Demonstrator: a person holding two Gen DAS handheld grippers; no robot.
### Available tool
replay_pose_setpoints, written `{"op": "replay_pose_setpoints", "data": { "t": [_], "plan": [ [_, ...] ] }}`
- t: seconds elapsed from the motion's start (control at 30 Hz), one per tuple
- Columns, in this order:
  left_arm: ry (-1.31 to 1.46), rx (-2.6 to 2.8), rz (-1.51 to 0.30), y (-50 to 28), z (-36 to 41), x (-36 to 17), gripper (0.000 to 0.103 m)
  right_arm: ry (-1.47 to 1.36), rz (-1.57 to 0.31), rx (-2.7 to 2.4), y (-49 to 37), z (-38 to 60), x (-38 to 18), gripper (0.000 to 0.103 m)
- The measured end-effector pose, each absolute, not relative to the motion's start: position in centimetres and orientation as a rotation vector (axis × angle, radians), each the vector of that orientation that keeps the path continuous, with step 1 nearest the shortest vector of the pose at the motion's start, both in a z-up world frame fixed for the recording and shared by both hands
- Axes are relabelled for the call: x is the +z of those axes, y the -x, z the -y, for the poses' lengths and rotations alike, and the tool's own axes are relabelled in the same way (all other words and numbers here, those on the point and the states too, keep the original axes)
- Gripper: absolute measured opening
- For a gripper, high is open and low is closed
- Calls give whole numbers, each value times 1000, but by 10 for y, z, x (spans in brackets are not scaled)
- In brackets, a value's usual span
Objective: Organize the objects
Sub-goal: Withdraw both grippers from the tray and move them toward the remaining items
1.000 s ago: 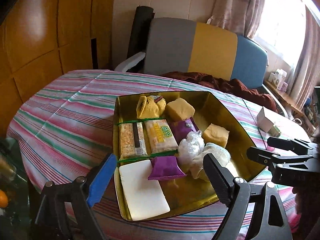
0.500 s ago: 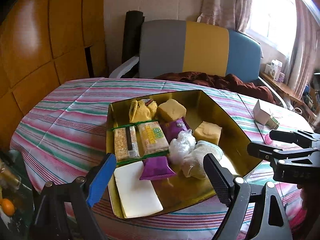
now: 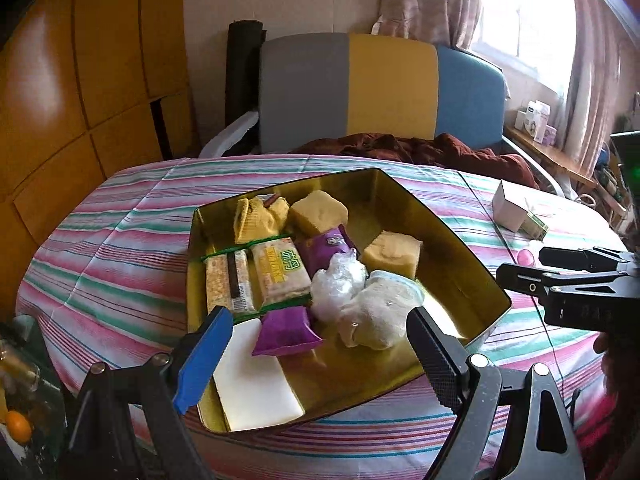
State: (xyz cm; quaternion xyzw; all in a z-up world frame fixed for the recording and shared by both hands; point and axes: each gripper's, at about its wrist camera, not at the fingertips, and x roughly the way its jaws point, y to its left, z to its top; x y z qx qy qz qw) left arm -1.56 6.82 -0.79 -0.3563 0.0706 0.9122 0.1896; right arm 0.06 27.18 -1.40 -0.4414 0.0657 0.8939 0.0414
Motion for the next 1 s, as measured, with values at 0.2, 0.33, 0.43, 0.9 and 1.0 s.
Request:
{"op": "replay_pose_setpoints", "data": {
  "t": [0.2,0.33,0.43,0.9,1.0],
  "plan": [
    [991,2550,-225,13,-77,-7,89,1325,-214,2704,-3,-293,-12,84],
    [987,2532,-249,11,-83,-7,89,1307,-235,2665,-4,-316,-10,84],
    [980,2520,-263,10,-89,-7,89,1276,-245,2624,-6,-340,-6,84],
    [942,2422,-341,3,-133,-3,89,1063,-589,2220,-53,-511,-32,84],
    [929,2380,-370,0,-152,-2,89,1038,-774,2156,-64,-534,-40,84]
  ]
}}
